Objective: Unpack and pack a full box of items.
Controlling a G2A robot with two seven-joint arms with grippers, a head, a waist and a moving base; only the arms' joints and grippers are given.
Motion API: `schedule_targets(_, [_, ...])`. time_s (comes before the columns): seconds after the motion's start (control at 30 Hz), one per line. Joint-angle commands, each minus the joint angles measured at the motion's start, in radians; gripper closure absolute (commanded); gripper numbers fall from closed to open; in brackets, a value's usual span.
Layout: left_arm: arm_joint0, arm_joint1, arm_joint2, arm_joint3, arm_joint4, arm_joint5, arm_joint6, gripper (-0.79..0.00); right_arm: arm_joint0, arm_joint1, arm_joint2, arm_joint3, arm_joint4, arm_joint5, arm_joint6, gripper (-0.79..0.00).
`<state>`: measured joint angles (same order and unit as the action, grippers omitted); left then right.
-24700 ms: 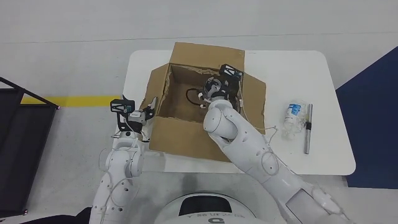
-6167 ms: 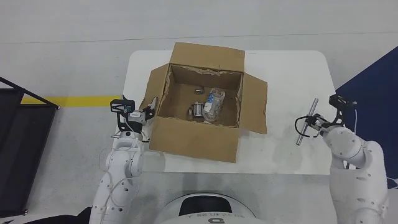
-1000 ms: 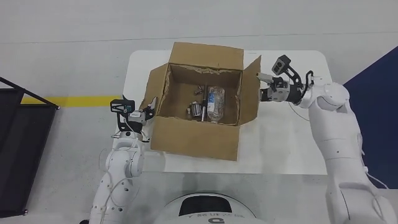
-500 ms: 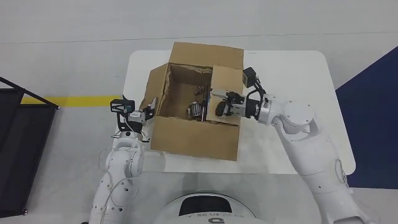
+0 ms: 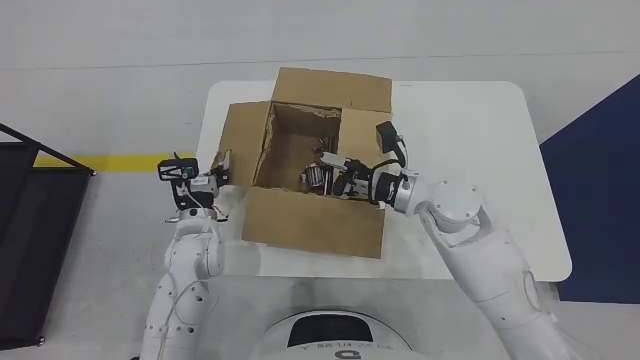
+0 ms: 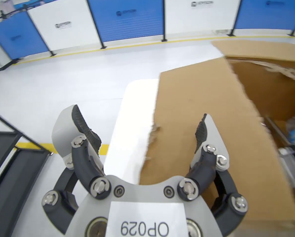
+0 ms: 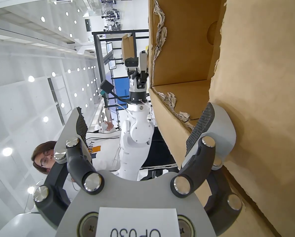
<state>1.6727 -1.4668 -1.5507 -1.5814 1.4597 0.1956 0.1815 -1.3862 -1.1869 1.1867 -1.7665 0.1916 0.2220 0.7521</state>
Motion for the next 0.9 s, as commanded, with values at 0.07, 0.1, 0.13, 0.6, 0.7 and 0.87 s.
schedule_targets(0.07, [-0.031, 0.000, -0.026, 0.120, -0.020, 0.074, 0.040, -0.785, 0.000, 0.000, 0.000, 0.000, 0.000, 0.000, 0.000, -0.785])
schedule_targets(0.1, [-0.044, 0.000, -0.026, 0.155, -0.007, 0.088, 0.043, -0.785, 0.000, 0.000, 0.000, 0.000, 0.000, 0.000, 0.000, -0.785])
schedule_targets(0.13, [-0.055, 0.000, -0.023, 0.188, 0.008, 0.107, 0.046, -0.785, 0.000, 0.000, 0.000, 0.000, 0.000, 0.000, 0.000, -0.785])
schedule_targets(0.6, [-0.086, -0.009, 0.031, 0.311, -0.013, 0.105, 0.134, -0.785, 0.000, 0.000, 0.000, 0.000, 0.000, 0.000, 0.000, -0.785])
schedule_targets(0.7, [-0.052, -0.010, 0.026, 0.218, -0.069, 0.057, 0.147, -0.785, 0.000, 0.000, 0.000, 0.000, 0.000, 0.000, 0.000, -0.785])
schedule_targets(0.87, [0.024, -0.001, -0.008, 0.045, -0.095, -0.015, 0.132, -0.785, 0.000, 0.000, 0.000, 0.000, 0.000, 0.000, 0.000, -0.785])
